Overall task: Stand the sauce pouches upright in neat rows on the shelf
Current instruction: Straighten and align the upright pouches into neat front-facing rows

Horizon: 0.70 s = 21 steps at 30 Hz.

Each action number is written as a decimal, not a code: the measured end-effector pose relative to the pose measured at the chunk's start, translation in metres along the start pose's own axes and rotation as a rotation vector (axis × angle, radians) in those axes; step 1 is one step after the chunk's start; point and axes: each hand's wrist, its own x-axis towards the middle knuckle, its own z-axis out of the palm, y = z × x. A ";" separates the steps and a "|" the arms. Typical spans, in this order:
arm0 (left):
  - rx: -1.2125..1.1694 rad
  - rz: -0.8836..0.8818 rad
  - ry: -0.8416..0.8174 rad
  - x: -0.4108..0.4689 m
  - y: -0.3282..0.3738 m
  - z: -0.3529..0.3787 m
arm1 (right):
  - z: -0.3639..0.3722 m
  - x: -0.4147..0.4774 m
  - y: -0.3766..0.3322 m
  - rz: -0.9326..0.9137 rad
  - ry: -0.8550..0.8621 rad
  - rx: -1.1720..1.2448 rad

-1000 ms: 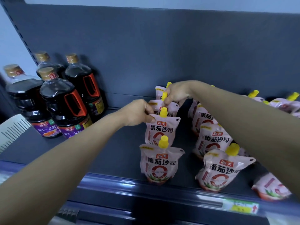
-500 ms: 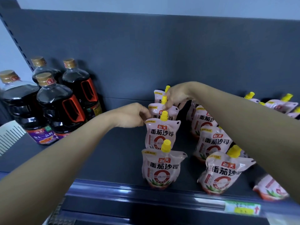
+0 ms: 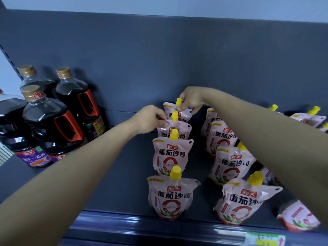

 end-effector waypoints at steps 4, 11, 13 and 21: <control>0.007 -0.036 -0.031 0.005 -0.006 0.005 | 0.006 0.010 0.000 -0.026 0.020 0.053; -0.079 -0.056 -0.029 0.003 -0.014 0.007 | 0.006 0.020 -0.006 -0.072 0.086 -0.030; -0.083 -0.058 -0.026 0.004 -0.014 0.008 | 0.007 0.021 -0.006 -0.079 0.095 -0.034; -0.079 -0.075 -0.041 0.007 -0.011 0.005 | 0.002 0.019 -0.003 -0.084 0.022 0.011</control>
